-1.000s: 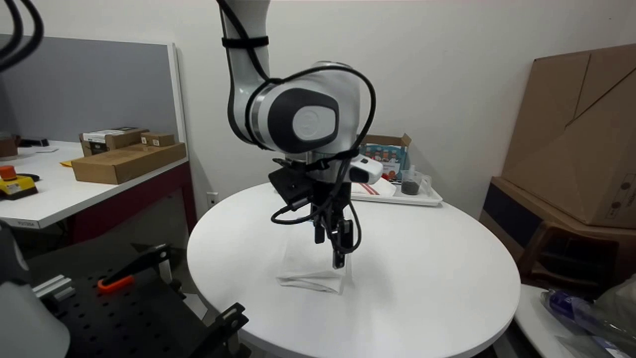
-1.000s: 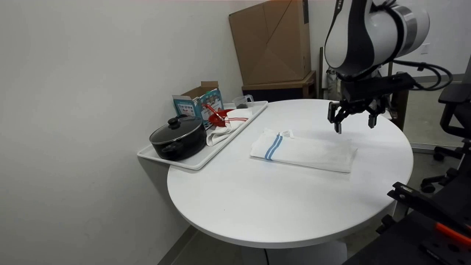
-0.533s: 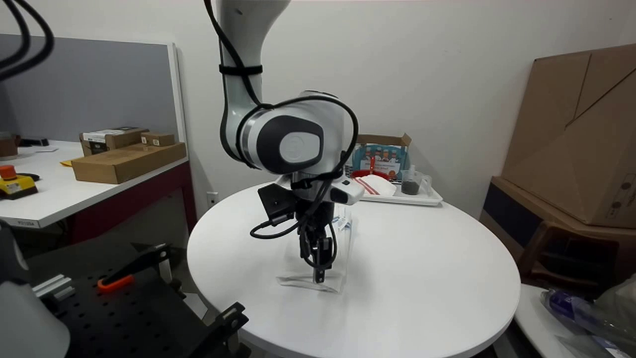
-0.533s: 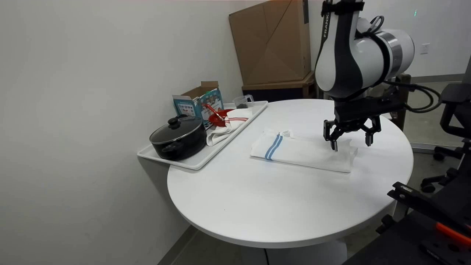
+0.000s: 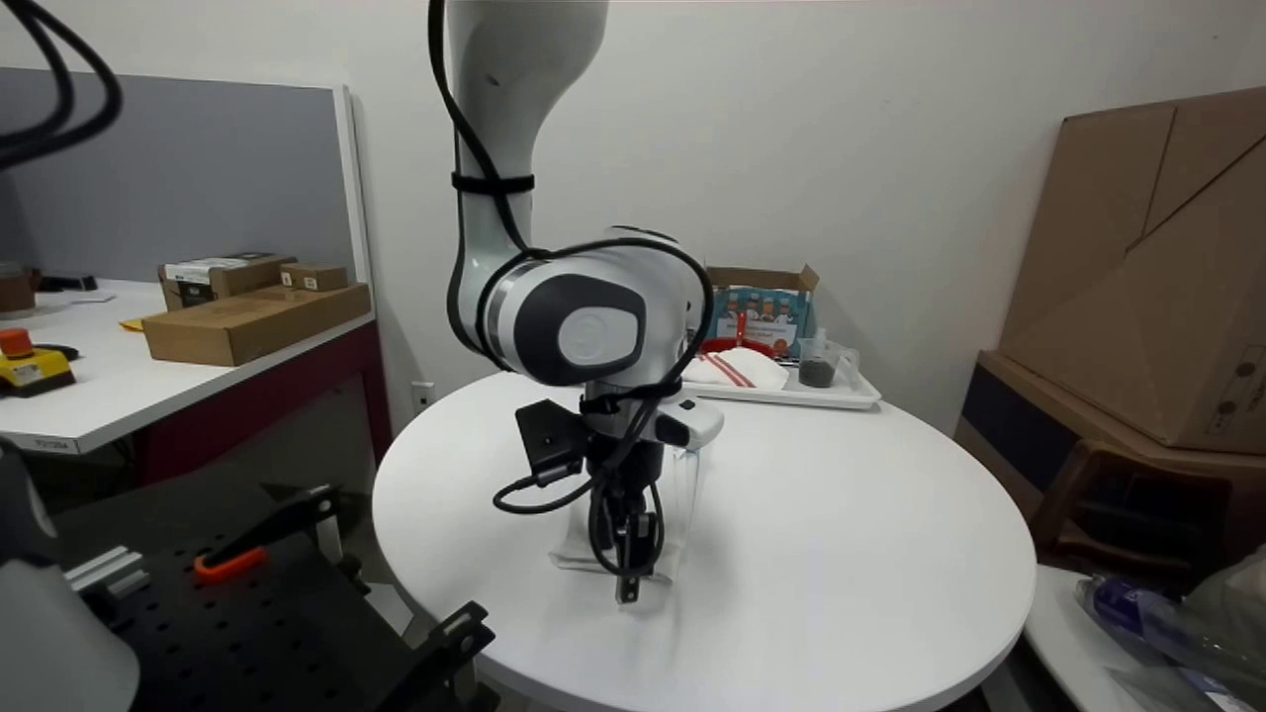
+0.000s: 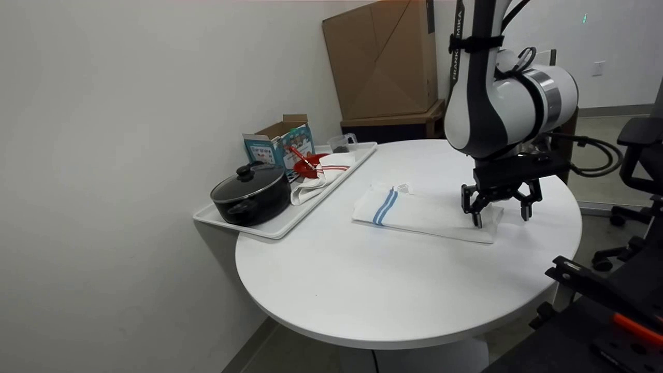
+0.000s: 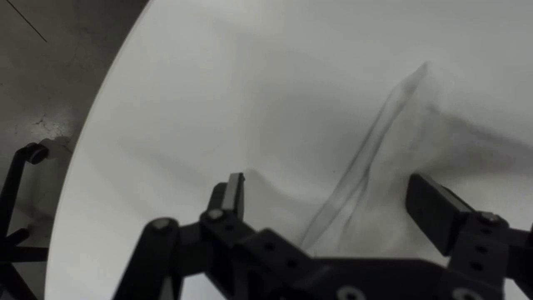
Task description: Fold the towel
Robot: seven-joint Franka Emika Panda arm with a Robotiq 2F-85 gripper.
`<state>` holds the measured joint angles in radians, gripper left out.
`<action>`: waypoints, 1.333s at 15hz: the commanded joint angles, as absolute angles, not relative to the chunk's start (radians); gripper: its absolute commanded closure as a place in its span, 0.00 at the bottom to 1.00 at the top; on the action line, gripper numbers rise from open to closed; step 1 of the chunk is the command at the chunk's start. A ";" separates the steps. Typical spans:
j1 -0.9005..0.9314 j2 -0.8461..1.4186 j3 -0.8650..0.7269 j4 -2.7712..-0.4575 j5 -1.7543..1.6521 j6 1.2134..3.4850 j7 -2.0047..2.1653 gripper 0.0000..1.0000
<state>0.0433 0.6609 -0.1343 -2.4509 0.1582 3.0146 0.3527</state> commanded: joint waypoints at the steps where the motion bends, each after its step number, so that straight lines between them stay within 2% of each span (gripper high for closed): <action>1: 0.045 0.692 -0.114 -2.430 0.193 3.050 0.349 0.30; 2: 0.043 0.690 -0.109 -2.432 0.194 3.058 0.344 0.31; 3: 0.040 0.689 -0.102 -2.433 0.194 3.063 0.340 0.36; 6: 0.033 0.684 -0.089 -2.437 0.196 3.077 0.334 0.62; 11: -0.010 0.651 -0.059 -2.458 0.192 3.066 0.306 0.98; 13: -0.040 0.617 -0.040 -2.486 0.190 3.051 0.287 1.00; 20: -0.134 0.439 -0.008 -2.692 0.174 3.090 0.191 0.97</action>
